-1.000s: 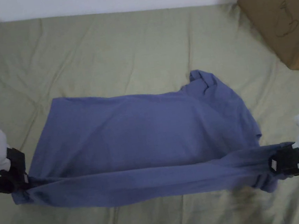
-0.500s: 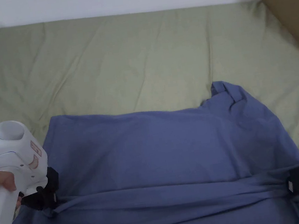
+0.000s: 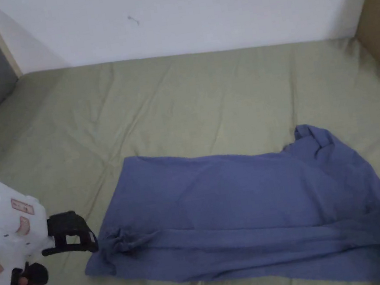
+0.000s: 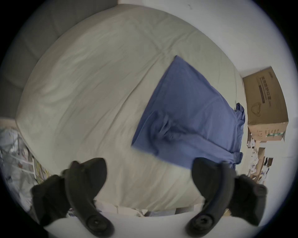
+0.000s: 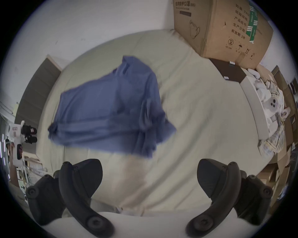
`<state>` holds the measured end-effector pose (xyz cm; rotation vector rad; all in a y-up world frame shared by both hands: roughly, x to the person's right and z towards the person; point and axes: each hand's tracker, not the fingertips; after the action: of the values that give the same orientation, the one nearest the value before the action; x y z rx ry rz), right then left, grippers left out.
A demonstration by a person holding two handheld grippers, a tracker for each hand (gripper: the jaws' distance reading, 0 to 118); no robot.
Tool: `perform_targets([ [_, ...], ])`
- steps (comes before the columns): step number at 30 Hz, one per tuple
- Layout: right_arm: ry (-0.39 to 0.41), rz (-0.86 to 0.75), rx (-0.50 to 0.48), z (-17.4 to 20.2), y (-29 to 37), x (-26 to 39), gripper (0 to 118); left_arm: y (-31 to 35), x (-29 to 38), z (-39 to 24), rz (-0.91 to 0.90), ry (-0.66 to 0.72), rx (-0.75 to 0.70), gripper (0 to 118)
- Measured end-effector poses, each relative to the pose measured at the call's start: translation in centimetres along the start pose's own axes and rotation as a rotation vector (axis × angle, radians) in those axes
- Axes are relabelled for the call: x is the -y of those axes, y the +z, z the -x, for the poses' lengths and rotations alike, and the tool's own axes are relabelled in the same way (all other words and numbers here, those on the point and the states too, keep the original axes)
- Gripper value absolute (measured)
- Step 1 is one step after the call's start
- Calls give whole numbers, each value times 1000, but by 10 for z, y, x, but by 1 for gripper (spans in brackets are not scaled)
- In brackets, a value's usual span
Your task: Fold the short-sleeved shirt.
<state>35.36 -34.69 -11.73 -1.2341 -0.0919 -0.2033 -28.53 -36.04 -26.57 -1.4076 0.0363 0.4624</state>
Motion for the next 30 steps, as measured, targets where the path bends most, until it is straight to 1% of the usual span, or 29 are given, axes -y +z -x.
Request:
perform_targets([
  [1, -5, -2, 15, 2, -1, 12, 94, -3, 9, 12, 2, 50, 17, 13],
  [2, -6, -9, 1, 4, -1, 24, 54, -12, 18, 23, 19, 120, 35, 1],
  [3, -18, -5, -27, 4, -4, 32, 4, -20, 26, 28, 46, 164, 35, 1],
  [4, -42, 10, -40, 5, -13, 39, 0, -29, 36, 34, 59, 196, 58, 1],
  [5, -65, 0, -41, 7, -20, 48, 0, -39, 42, 36, 92, 177, 65, 1],
  [6, -66, 17, -27, 9, -26, 53, 0, -48, 48, 37, 104, 182, 44, 1],
  [7, -40, 50, -40, 10, -31, 56, 0, -51, 43, 37, 121, 185, 20, 1],
  [8, -21, 38, -24, 22, -25, 61, 0, -57, 42, 35, 126, 179, 21, 1],
  [10, -22, 53, -17, 28, -31, 65, 0, -65, 36, 31, 125, 185, 59, 1],
  [13, -35, 77, -20, 29, -38, 57, 0, -81, -4, 28, 80, 200, 136, 2],
  [14, -41, 78, -13, 29, -41, 55, 0, -84, -15, 26, 54, 191, 157, 7],
  [15, -43, 79, -8, 29, -44, 53, 0, -84, -9, 13, 34, 185, 133, 28],
  [16, -48, 81, -4, 25, -46, 47, 0, -89, -18, 10, 25, 177, 113, 88],
  [17, -46, 82, 6, 25, -49, 45, 0, -96, -26, 8, 36, 160, 109, 118],
  [18, -45, 84, 14, 25, -52, 42, 0, -92, -23, 3, -42, 157, 110, 112],
  [19, -45, 86, 16, 24, -55, 40, 0, -95, -22, -5, -33, 133, 118, 110],
  [20, -62, 94, 6, 1, -68, 37, 0, -101, -25, -7, -20, 133, 107, 112],
  [21, -67, 99, 6, -2, -72, 34, 0, -106, -28, -9, -5, 131, 93, 112],
  [22, -72, 103, 7, -5, -75, 32, 0, -111, -30, -9, 7, 134, 86, 110],
  [23, -75, 100, 18, 1, -76, 32, 0, -112, -36, -3, 16, 148, 90, 102],
  [24, -77, 98, 20, 10, -75, 32, 0, -111, -36, -1, 8, 176, 77, 86],
  [25, -79, 97, 18, 10, -77, 31, 0, -109, -37, 1, -18, 197, 41, 60],
  [26, -80, 94, 13, 10, -78, 30, 0, -106, -37, 6, -28, 196, 24, 39],
  [27, -83, 92, 9, 10, -80, 29, 0, -105, -33, 8, -27, 193, 39, 21],
  [28, -99, 87, 5, -4, -87, 30, 0, -102, -33, 16, -37, 213, 133, 9],
  [29, -103, 85, 3, -6, -90, 28, 0, -100, -33, 23, -32, 265, 212, 9],
  [30, -106, 84, 3, -7, -91, 28, 0, -100, -33, 26, -34, 294, 215, 9],
])
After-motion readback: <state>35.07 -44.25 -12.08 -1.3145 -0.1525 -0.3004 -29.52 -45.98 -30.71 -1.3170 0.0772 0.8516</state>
